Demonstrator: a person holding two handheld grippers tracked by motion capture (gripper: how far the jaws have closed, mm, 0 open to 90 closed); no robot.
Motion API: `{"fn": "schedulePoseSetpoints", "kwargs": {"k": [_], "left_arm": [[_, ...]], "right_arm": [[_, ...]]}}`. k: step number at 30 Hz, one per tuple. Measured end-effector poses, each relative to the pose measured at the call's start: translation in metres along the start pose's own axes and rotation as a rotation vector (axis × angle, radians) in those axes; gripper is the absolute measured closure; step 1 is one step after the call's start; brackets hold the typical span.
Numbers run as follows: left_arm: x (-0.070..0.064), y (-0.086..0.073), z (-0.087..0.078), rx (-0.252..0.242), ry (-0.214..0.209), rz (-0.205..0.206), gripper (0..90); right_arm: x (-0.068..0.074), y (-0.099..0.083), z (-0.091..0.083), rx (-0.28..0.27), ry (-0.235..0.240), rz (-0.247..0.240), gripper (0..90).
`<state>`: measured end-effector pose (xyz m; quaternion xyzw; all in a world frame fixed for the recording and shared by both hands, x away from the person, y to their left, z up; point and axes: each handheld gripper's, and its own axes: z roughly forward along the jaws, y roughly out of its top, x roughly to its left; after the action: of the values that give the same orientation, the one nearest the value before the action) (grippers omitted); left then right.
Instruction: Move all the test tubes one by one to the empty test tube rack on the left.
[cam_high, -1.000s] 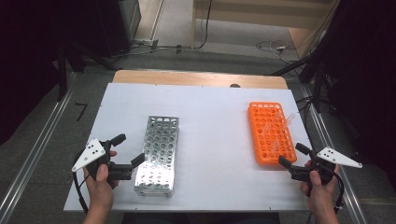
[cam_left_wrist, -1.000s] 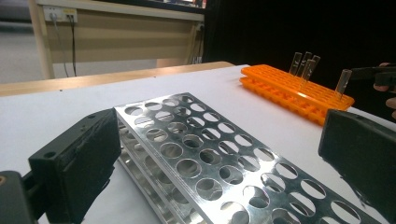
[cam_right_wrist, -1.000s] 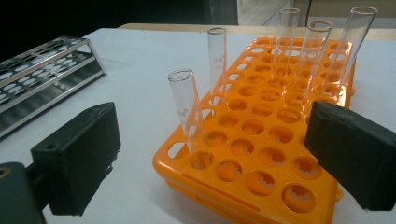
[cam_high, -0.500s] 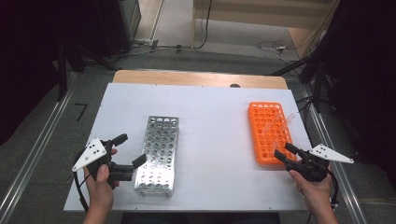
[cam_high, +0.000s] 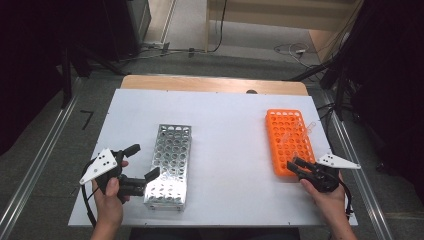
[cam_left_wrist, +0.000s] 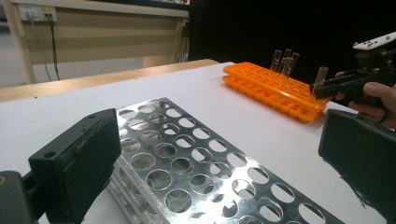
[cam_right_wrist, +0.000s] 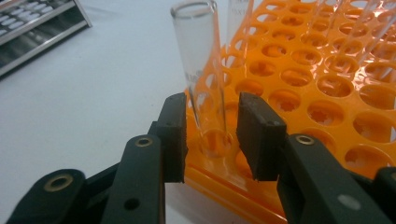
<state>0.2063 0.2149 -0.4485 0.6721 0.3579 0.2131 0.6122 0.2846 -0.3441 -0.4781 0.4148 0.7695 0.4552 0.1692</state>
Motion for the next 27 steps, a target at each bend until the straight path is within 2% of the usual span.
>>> {"fn": "schedulePoseSetpoints", "kwargs": {"k": [3, 5, 9, 13, 19, 21, 27], "left_arm": [[-0.001, 0.001, 0.0, -0.001, -0.004, -0.003, 0.0], [-0.003, 0.003, 0.0, -0.001, -0.008, -0.005, 0.0], [-0.005, 0.004, 0.001, -0.003, -0.012, -0.007, 0.0], [-0.007, 0.006, 0.002, -0.001, -0.016, -0.01, 0.0], [-0.011, 0.009, 0.004, 0.012, -0.02, -0.001, 0.0], [-0.014, 0.011, 0.005, 0.016, -0.025, 0.006, 0.0], [-0.019, 0.017, 0.007, 0.023, -0.036, 0.022, 0.0]], "right_arm": [[-0.001, -0.001, 0.0, -0.006, -0.003, -0.004, 63.6], [0.0, -0.002, 0.0, -0.009, -0.02, -0.028, 65.8], [0.001, -0.003, -0.001, -0.009, -0.024, -0.048, 73.6], [0.003, -0.002, -0.002, -0.012, -0.031, -0.05, 74.2], [0.004, 0.004, -0.008, -0.047, -0.028, -0.04, 74.3], [0.007, 0.009, -0.015, -0.07, -0.041, -0.048, 74.3], [0.017, 0.019, -0.024, -0.098, -0.034, -0.056, 74.4]]}}
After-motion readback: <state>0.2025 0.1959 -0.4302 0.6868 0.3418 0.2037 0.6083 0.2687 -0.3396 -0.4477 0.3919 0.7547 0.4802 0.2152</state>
